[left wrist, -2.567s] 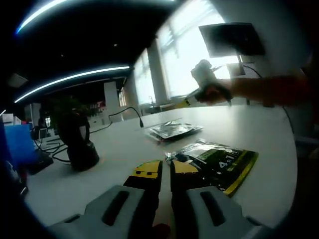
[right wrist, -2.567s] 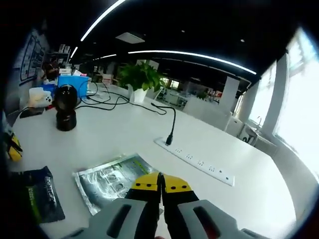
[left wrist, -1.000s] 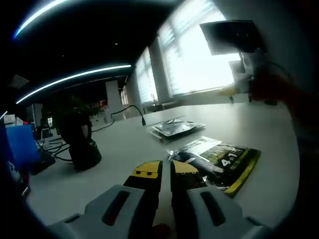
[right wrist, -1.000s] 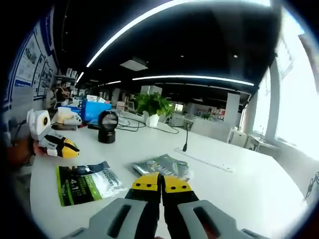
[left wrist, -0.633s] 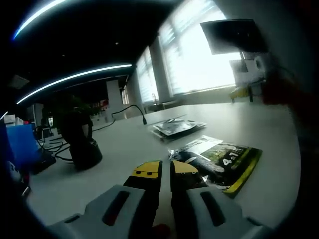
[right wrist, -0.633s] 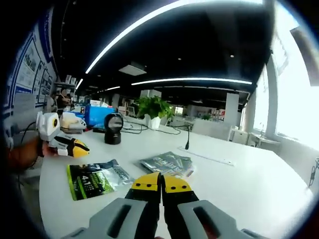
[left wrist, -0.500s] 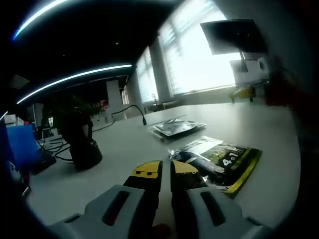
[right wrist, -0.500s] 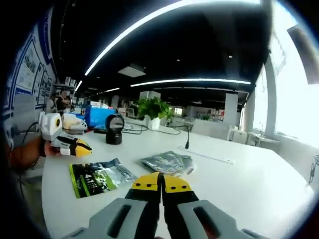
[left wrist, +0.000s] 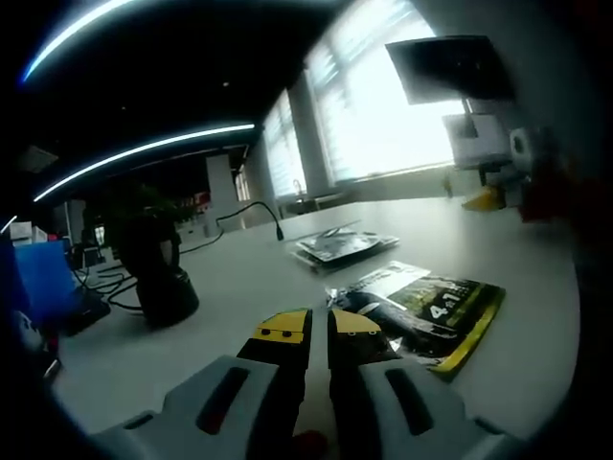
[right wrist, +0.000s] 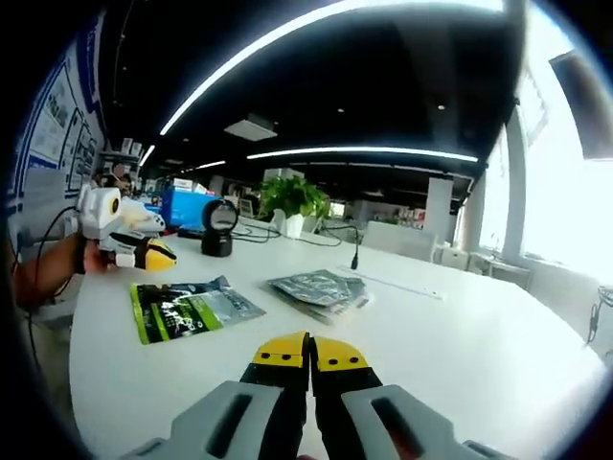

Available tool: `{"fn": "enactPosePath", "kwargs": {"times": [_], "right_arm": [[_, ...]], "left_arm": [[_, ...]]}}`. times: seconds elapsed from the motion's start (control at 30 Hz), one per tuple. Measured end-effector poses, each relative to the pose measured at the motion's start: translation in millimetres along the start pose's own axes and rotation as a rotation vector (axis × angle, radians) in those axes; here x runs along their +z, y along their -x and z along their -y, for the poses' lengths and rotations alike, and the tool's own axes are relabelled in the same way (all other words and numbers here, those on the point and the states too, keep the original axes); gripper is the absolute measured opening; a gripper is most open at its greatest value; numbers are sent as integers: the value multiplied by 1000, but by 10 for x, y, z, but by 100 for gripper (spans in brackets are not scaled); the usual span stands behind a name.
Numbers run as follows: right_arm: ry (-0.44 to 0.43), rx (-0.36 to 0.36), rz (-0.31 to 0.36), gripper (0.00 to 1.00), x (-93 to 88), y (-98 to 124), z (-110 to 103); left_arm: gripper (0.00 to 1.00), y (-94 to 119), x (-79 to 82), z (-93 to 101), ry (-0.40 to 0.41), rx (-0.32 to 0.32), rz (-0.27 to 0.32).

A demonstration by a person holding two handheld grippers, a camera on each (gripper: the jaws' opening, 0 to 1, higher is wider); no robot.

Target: Clip sheet goods on table flip sheet goods clip sheet goods scan sheet goods put sheet goods back to table

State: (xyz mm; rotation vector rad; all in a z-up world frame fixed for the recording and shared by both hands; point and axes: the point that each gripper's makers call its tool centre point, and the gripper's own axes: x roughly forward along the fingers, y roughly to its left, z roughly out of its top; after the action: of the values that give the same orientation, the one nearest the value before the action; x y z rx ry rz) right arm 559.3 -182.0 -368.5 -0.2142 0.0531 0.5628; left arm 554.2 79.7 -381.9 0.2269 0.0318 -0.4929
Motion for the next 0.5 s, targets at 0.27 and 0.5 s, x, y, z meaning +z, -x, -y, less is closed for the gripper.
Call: {"fn": "enactPosePath", "kwargs": {"times": [0.27,0.5], "right_arm": [[-34,8,5,0,-53,11,-18],[-75,21,2,0,-85,23,-36]], "left_arm": [[0,0,-3,-11,-1,5,-2],[0,3,0,-12,-1,6,-2]]}}
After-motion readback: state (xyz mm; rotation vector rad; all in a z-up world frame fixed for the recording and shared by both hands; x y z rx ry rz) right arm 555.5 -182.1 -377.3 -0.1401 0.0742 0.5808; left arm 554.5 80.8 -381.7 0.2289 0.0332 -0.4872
